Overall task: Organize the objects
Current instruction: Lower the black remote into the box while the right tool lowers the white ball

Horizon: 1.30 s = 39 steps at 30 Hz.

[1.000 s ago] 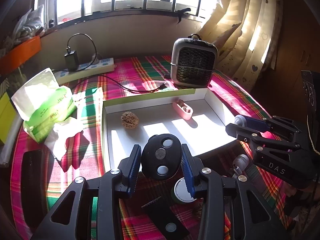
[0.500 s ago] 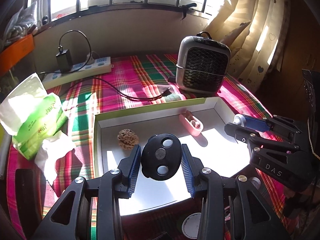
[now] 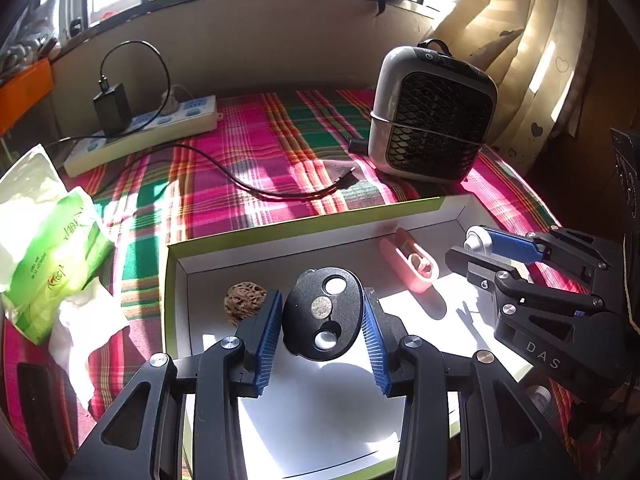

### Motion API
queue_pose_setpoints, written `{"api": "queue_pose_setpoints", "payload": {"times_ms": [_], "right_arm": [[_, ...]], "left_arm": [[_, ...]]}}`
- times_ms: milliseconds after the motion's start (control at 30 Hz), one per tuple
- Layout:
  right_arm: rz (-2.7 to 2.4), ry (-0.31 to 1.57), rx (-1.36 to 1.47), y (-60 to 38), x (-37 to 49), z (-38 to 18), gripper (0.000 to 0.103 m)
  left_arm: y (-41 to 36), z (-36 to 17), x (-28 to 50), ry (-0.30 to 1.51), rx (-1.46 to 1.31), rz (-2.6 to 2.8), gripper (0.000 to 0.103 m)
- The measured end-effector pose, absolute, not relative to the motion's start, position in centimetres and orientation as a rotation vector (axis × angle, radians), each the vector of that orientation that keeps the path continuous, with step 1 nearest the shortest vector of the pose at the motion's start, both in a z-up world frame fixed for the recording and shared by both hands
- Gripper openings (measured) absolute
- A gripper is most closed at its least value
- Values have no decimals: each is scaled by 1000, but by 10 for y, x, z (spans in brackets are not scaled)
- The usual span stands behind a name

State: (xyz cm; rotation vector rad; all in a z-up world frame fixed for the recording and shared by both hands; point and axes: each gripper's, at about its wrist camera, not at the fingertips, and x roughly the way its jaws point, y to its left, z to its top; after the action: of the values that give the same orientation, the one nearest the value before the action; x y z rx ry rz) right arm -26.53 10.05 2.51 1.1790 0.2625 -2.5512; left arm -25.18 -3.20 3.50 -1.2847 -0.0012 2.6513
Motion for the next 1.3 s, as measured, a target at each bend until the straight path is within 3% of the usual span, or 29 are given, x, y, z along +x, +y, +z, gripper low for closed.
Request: {"api": "queue_pose_setpoints", "payload": {"times_ms": [1300], "right_arm": [[-2527,349,1237,88,-281,8,33]], "left_arm": [[-25,16,-273,72,-1372,2646,37]]}}
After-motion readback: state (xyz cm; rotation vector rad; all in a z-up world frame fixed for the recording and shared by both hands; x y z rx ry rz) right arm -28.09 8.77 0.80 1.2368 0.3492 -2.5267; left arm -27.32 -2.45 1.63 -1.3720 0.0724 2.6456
